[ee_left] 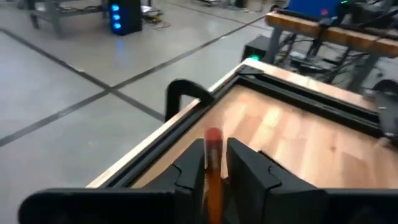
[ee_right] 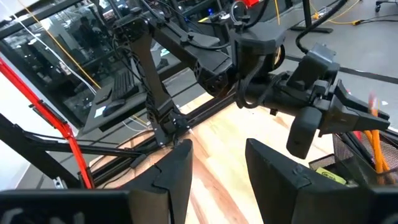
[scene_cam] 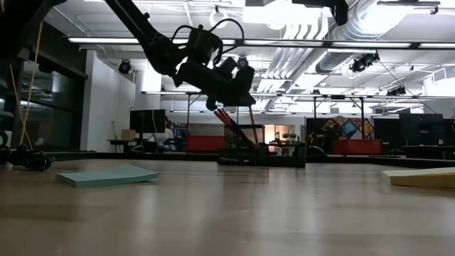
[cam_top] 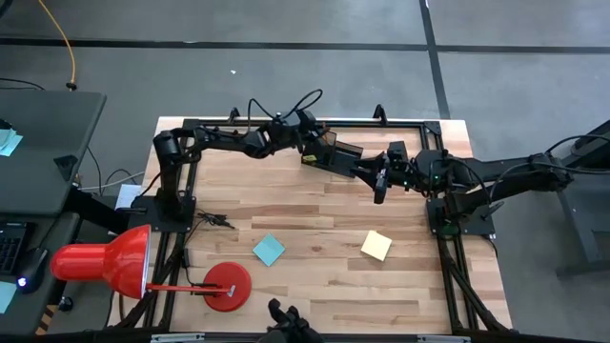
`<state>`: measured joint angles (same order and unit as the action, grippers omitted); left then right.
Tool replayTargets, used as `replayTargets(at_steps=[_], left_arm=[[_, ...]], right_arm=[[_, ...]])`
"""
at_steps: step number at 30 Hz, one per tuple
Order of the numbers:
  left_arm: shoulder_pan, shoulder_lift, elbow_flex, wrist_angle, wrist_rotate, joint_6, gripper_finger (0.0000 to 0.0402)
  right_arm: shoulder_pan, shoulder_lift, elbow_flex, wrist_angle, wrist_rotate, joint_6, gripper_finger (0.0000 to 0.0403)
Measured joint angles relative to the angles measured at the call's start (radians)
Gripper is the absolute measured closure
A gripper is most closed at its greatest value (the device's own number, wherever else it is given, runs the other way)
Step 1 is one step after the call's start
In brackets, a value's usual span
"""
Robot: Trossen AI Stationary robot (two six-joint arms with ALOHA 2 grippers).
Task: Pick and place office supplies into organizer
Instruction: Put the yellow pencil in the black desk organizer, then put the yellow sticky notes in the black desk organizer
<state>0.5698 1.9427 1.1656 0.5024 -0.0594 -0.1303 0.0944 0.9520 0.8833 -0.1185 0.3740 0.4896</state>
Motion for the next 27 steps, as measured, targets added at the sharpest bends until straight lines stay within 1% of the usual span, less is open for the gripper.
replayTargets(at_steps=[2,4,11,14,16,20,24,27], left_arm=[[0.001,0.000,0.000,-0.011,-0.047,-0.010,0.0334],[0.006,0.000,0.000,-0.015,-0.058,-0.032,0.0321],[0.006,-0.016,0.000,0.007,-0.021,-0.064,0.0274],[0.005,-0.051,0.000,0.076,0.021,-0.081,0.0264],[0.006,-0.073,0.000,0.159,0.082,-0.092,0.0262],[0.005,-0.133,0.000,0.280,0.248,-0.100,0.0269],[-0.002,-0.192,0.001,0.282,0.444,-0.134,0.0281],[-0.018,-0.213,0.001,0.281,0.577,-0.141,0.0290]], right_arm=[[0.000,0.000,0.000,-0.003,0.000,0.000,0.0263],[0.000,0.000,0.000,-0.006,0.000,0.000,0.0263],[0.000,0.000,0.000,-0.040,0.001,0.001,0.0263],[0.000,0.002,0.000,-0.102,0.002,0.008,0.0263],[0.000,0.007,0.000,-0.152,0.010,0.010,0.0263],[-0.003,0.012,0.000,-0.266,0.013,0.001,0.0263],[-0.003,0.012,0.000,-0.319,-0.022,0.018,0.0263],[0.003,0.016,0.001,-0.373,-0.029,0.143,0.0263]])
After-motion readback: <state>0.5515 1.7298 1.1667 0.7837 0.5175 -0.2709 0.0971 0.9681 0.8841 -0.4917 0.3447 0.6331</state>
